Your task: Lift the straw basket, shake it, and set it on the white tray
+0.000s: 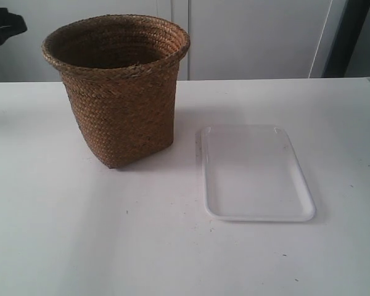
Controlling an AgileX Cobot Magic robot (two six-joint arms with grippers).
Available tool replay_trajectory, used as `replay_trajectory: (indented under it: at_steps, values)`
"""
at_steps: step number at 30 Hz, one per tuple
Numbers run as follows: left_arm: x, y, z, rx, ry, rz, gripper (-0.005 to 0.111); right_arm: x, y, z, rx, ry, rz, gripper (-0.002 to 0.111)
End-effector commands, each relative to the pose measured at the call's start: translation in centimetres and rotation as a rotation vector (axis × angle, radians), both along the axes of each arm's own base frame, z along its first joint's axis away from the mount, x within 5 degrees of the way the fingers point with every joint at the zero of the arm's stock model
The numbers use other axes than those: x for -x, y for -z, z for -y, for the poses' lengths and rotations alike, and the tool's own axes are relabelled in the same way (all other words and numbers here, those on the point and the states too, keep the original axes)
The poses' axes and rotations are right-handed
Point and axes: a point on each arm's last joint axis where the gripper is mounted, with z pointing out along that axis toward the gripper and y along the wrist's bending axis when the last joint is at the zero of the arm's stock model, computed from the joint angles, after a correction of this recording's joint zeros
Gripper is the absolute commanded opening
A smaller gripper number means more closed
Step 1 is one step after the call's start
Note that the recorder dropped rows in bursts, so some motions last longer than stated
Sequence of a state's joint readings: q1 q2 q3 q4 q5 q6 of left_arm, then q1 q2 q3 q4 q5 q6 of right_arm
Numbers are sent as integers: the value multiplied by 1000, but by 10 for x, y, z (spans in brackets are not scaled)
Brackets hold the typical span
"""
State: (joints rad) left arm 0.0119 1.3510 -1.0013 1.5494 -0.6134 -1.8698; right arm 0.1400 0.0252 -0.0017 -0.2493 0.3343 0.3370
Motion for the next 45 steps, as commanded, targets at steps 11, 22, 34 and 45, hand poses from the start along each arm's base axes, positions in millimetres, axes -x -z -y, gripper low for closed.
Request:
replay_trajectory:
  at_steps: [11, 22, 34, 45]
  values:
    - [-87, 3, 14, 82, -93, -67, 71, 0, 0, 1, 13, 7, 0, 72]
    - [-115, 58, 30, 108, 76, -212, 61, 0, 0, 1, 13, 7, 0, 72]
    - [-109, 57, 41, 85, 230, -185, 0, 0, 1, 1, 11, 7, 0, 72]
    - [-106, 56, 44, 17, 302, -134, 0, -3, -14, -2, 167, -50, 173, 72]
